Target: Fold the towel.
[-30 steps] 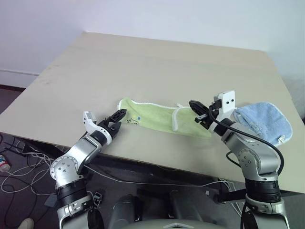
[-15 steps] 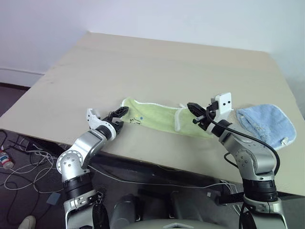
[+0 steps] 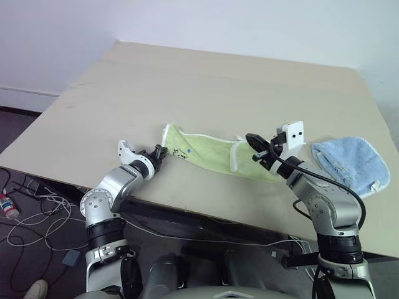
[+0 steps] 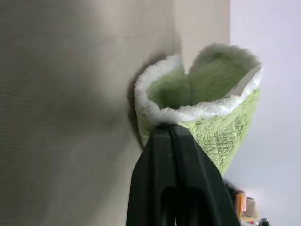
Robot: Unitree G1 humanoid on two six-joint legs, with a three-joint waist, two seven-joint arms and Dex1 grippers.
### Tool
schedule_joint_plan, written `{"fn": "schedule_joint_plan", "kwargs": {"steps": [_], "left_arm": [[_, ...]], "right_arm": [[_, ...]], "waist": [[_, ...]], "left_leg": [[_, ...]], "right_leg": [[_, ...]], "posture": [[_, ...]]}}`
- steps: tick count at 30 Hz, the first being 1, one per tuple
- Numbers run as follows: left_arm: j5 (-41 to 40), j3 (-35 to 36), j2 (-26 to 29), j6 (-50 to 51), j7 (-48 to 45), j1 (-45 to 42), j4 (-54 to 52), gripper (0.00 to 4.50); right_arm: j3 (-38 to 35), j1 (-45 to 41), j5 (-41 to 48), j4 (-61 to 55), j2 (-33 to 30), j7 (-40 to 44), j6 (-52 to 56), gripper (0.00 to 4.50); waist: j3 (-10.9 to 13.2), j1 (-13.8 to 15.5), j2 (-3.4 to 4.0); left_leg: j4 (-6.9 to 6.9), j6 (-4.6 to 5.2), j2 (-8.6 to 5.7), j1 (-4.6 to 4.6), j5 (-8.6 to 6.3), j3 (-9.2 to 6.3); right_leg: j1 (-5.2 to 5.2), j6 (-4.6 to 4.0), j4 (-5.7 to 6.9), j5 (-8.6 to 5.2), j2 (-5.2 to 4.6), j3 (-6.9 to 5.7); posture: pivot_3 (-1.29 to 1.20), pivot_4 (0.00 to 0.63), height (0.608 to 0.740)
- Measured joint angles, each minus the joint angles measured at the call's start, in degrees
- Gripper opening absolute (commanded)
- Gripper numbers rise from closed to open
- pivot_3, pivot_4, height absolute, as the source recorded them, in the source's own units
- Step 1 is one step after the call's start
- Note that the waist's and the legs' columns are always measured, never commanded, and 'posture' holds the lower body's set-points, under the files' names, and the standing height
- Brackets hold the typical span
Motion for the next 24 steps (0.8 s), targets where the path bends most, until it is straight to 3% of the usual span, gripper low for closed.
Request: {"fn": "schedule_joint_plan", "kwargs": {"steps": [12,15,24], "left_arm": [[-0.4,1.7,4.3,-2.2,-5.0,0.3,-0.1,0.03],[-0.5,1.7,4.9,-2.0,-4.9,0.6,-0.2,0.58],[-6.3,-0.2,4.5,-0.4,3.5,2.8,-5.0,3.72]], "right_arm": [[0.2,0.0,0.0,0.0,0.7,-0.2,-0.1,0.00],[0.6,0.0,-0.1,0.0,1.0,-0.2,-0.3,0.00],[1.2,0.0,-1.0,0.1,1.1,-0.1,-0.4,0.00]], "waist": [[0.3,-0.3,-0.21],[0.3,-0.2,-0.21],[0.3,-0.2,-0.27]], "left_leg": [[-0.41,-0.04,0.01,-0.13,0.20,0.02],[-0.42,-0.03,0.00,-0.18,0.20,0.02],[-0.42,-0.04,0.00,-0.20,0.20,0.02]], "right_leg": [[-0.25,-0.04,-0.15,0.02,0.04,-0.01],[-0.27,-0.04,-0.20,0.02,0.02,-0.02],[-0.29,-0.04,-0.20,0.02,0.00,-0.02]], "posture": [[0.00,0.150,0.722],[0.00,0.150,0.722],[0.00,0.150,0.722]]}}
